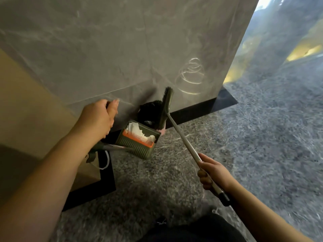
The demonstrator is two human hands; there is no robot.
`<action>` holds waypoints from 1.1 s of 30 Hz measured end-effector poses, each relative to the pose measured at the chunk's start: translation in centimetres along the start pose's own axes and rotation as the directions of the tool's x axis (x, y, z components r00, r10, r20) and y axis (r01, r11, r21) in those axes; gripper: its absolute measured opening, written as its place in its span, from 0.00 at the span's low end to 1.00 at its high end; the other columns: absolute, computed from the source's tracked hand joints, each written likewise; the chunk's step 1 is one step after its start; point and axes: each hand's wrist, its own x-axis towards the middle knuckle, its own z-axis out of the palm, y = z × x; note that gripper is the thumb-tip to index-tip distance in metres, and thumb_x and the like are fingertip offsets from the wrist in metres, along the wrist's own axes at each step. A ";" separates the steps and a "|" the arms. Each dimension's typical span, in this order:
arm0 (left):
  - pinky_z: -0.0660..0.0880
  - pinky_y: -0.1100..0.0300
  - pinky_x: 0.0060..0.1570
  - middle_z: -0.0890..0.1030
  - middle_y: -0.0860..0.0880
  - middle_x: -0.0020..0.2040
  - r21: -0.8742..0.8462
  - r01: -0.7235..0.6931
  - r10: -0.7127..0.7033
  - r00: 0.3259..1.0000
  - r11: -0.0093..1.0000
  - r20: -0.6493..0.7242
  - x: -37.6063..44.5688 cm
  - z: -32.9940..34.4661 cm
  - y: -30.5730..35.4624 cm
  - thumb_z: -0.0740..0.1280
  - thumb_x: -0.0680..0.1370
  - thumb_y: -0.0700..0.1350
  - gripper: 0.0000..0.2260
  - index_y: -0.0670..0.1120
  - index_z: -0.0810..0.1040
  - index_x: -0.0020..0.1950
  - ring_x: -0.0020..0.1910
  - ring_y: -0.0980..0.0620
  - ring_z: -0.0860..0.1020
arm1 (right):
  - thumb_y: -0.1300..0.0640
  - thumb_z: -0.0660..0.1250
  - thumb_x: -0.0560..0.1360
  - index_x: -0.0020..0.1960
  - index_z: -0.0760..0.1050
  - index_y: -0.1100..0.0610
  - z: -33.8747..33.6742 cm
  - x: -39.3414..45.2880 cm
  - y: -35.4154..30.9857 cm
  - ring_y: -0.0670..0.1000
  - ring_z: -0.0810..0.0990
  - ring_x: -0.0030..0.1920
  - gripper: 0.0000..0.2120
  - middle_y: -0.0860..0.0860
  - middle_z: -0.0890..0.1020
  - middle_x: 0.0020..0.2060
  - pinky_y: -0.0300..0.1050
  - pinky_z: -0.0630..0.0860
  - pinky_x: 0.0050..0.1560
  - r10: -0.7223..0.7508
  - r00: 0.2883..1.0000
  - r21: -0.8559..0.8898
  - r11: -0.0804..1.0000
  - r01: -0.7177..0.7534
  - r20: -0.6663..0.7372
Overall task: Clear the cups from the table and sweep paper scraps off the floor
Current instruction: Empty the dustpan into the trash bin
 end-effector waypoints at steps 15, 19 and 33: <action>0.69 0.57 0.22 0.72 0.46 0.28 -0.021 0.188 -0.189 0.968 0.982 -0.165 6.3 4.6 9.9 0.54 0.83 0.59 0.19 0.48 0.72 0.41 0.20 0.51 0.70 | 0.60 0.53 0.82 0.74 0.61 0.46 -12.4 9.3 -17.2 0.47 0.65 0.21 0.22 0.53 0.68 0.27 0.38 0.63 0.21 0.191 0.964 -0.295 0.946 -0.130 0.186; 0.67 0.60 0.20 0.72 0.45 0.29 0.011 0.185 -0.179 0.963 0.983 -0.203 7.3 4.5 12.6 0.54 0.83 0.57 0.18 0.46 0.72 0.42 0.19 0.55 0.69 | 0.59 0.55 0.82 0.75 0.59 0.46 -14.5 10.9 -19.9 0.47 0.66 0.23 0.23 0.53 0.69 0.28 0.39 0.64 0.21 0.222 0.952 -0.337 0.931 -0.142 0.211; 0.65 0.60 0.28 0.70 0.41 0.30 0.054 0.233 -0.217 0.953 0.971 -0.210 14.9 9.4 20.9 0.55 0.84 0.52 0.17 0.40 0.71 0.47 0.24 0.47 0.67 | 0.60 0.58 0.80 0.70 0.63 0.41 -22.6 15.6 -30.8 0.48 0.68 0.22 0.22 0.50 0.72 0.25 0.38 0.66 0.23 0.272 0.928 -0.606 0.793 -0.067 0.253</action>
